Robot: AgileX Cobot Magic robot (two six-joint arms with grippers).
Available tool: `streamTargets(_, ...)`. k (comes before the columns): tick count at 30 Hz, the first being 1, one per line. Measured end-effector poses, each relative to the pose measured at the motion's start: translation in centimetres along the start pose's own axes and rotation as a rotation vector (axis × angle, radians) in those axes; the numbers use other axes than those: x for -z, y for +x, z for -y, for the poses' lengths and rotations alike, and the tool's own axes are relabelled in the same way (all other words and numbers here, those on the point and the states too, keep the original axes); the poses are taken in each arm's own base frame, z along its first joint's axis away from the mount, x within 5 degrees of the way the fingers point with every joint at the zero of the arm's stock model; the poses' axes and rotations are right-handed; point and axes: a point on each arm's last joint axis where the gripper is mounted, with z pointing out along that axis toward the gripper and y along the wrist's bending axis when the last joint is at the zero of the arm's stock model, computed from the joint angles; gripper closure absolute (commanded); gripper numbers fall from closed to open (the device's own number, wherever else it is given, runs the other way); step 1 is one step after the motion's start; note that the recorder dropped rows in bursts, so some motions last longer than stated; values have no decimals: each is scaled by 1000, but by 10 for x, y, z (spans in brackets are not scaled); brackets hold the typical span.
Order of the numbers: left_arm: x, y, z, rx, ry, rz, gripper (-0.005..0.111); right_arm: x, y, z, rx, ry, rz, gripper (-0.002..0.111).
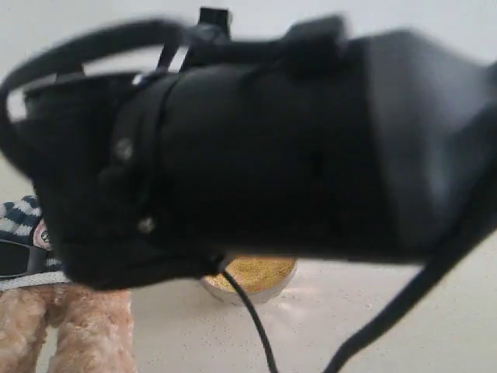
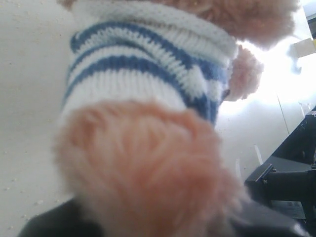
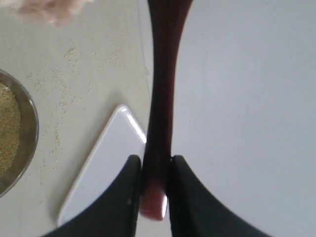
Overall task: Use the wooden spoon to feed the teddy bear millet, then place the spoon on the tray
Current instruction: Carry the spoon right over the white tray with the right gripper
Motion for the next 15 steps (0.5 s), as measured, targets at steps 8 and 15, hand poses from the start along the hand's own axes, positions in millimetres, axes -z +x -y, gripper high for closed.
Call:
streamTargets(8,0,0,0,0,0,0,102,18,63,60,-390,-82,-41,108)
streamTargets(15,0,0,0,0,0,0,102,4,139,64,-564,-174,-235,108)
